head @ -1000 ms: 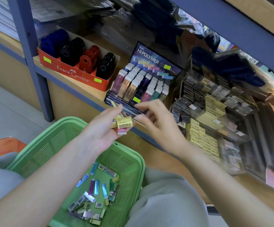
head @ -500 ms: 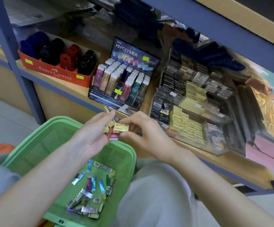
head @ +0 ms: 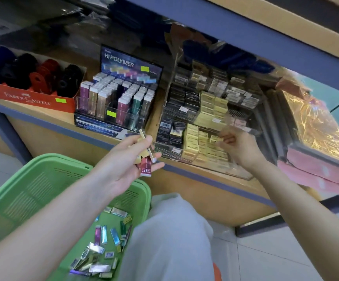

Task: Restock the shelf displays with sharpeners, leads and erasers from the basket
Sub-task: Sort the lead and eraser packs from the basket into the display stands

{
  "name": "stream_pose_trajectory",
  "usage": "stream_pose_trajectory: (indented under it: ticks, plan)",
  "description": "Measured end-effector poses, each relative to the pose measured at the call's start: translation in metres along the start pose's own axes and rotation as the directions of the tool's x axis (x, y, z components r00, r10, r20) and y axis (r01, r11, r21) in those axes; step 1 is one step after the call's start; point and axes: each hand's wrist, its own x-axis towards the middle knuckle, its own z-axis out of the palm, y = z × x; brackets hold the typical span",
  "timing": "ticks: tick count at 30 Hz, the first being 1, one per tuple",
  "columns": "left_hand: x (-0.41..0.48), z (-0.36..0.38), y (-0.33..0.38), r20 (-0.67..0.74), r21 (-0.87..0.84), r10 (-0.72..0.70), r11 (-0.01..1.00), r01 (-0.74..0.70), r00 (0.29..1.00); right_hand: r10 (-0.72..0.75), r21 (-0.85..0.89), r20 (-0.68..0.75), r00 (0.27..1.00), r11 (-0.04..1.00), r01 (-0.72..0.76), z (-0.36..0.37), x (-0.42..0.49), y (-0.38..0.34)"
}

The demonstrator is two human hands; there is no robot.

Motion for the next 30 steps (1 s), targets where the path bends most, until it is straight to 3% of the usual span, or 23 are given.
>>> stream_pose_trajectory:
  ticks: [7, 18, 21, 24, 28, 30]
  plan:
    - [0.009, 0.015, -0.004, 0.004, 0.056, -0.007, 0.998, 0.006, 1.000, -0.049, 0.028, 0.074, 0.996, 0.999, 0.047, 0.020, 0.016, 0.010]
    - [0.014, 0.012, -0.012, -0.007, 0.063, -0.052, 0.997, 0.052, 0.999, -0.100, -0.014, 0.057, 0.993, 0.995, 0.101, 0.027, 0.019, 0.006]
    - [0.012, 0.012, -0.014, -0.003, 0.125, -0.063, 0.990, 0.063, 0.998, -0.137, -0.055, -0.010, 0.990, 0.989, 0.137, 0.025, 0.011, -0.008]
    - [0.010, 0.012, -0.012, 0.022, 0.190, -0.077, 0.979, 0.071, 0.997, -0.147, 0.163, -0.032, 0.989, 0.975, 0.151, 0.025, -0.007, -0.043]
    - [0.006, 0.012, -0.009, 0.052, 0.288, -0.078, 0.956, 0.059, 0.996, -0.283, 0.418, 0.256, 0.924, 0.895, 0.158, 0.029, -0.032, -0.083]
    - [0.003, 0.012, -0.009, 0.076, 0.316, -0.079, 0.947, 0.051, 0.994, -0.304, 0.494, 0.307, 0.902, 0.861, 0.122, 0.031, -0.037, -0.092]
